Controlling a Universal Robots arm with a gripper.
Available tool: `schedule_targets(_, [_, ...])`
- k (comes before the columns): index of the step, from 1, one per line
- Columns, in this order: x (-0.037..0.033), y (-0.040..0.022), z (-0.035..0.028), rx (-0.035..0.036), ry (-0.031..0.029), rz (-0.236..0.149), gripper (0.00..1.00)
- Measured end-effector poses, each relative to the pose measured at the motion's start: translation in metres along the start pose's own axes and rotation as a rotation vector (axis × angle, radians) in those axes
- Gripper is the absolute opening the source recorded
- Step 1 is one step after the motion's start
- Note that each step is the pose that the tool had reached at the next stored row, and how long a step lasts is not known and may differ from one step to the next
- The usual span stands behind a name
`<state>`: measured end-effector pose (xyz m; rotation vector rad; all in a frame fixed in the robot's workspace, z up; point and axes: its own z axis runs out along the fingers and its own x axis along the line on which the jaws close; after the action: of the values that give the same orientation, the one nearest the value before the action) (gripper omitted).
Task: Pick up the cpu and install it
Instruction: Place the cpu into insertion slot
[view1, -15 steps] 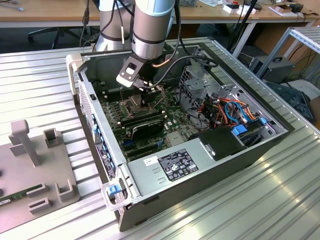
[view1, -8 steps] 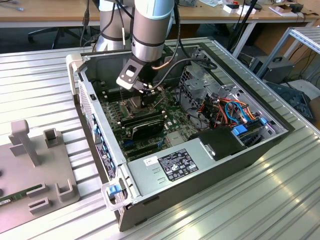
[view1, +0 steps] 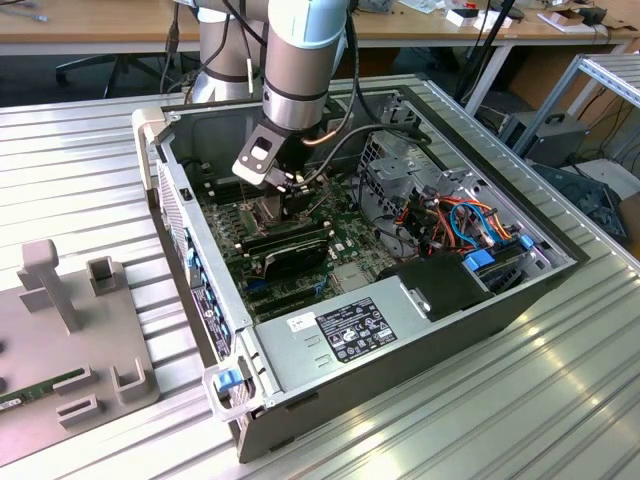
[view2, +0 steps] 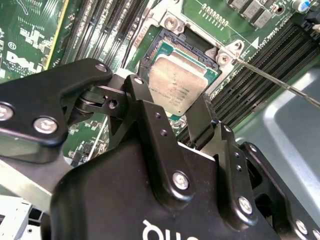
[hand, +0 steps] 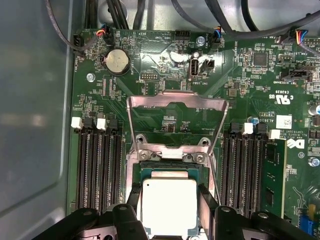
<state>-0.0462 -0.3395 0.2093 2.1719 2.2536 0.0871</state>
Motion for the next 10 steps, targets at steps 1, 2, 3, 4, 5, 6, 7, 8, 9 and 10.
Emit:
schedule_targets(1, [0.0,0.0,0.0001,-0.0001,0.0,0.0,0.54])
schedule_targets(2, [0.0,0.0,0.0001,-0.0002,0.0002,0.0,0.54])
schedule_targets(3, [0.0,0.0,0.0003,-0.0002,0.0003,0.0,0.54])
schedule_targets(4, [0.0001,-0.0004,0.0011,-0.0004,0.0005,0.0,0.54])
schedule_targets(5, [0.0001,-0.0005,0.0016,-0.0002,0.0003,0.0,0.54])
schedule_targets(6, [0.0,-0.0006,0.0023,-0.0002,0.0001,0.0,0.54])
schedule_targets(7, [0.0,-0.0007,0.0033,-0.0002,0.0,0.0,0.54])
schedule_targets(8, [0.0,-0.0007,0.0037,-0.0001,-0.0002,0.0,0.54])
schedule_targets(9, [-0.0001,-0.0008,0.0042,-0.0002,-0.0006,0.003,0.54])
schedule_targets(10, [-0.0001,-0.0008,0.0047,-0.0004,-0.0009,0.011,0.54])
